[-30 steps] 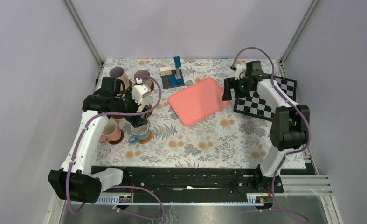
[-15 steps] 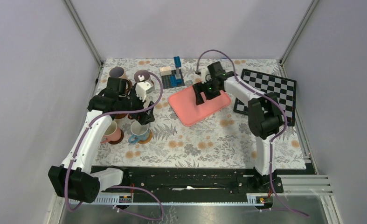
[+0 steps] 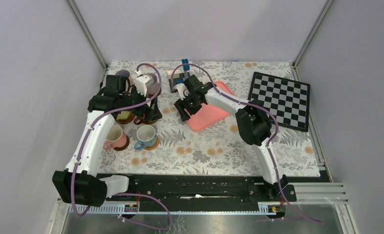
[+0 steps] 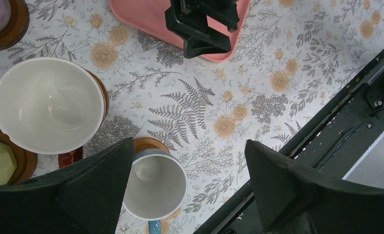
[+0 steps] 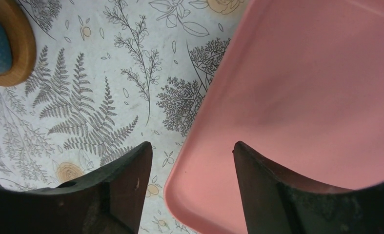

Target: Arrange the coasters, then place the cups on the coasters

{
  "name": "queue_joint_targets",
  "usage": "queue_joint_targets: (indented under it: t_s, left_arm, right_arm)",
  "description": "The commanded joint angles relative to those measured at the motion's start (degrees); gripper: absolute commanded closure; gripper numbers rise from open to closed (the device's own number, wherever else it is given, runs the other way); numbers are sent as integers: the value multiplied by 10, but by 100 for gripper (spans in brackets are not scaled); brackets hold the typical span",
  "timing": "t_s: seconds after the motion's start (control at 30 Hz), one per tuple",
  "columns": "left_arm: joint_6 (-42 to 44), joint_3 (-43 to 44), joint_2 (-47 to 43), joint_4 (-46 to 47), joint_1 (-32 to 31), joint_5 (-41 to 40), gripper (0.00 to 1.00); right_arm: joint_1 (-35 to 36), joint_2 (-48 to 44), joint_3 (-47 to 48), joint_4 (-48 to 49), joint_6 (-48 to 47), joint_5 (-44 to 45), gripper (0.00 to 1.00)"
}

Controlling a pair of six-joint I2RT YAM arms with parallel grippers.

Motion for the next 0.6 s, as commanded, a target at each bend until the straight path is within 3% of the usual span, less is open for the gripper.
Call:
queue_joint_targets:
  t_s: [0.0,0.27,0.57]
  left_arm:
    - [-29,21,-25,34,17,18,9]
    - [-59,32,-8,40,46,40,9]
    - [-70,42,6,42,83,48,9]
  right_arm:
    - [15,21,27,-20,-27,18,34]
    - [42,24,-9,-17,-71,41,52]
    - [67,-58,-164,7,-134,34,68]
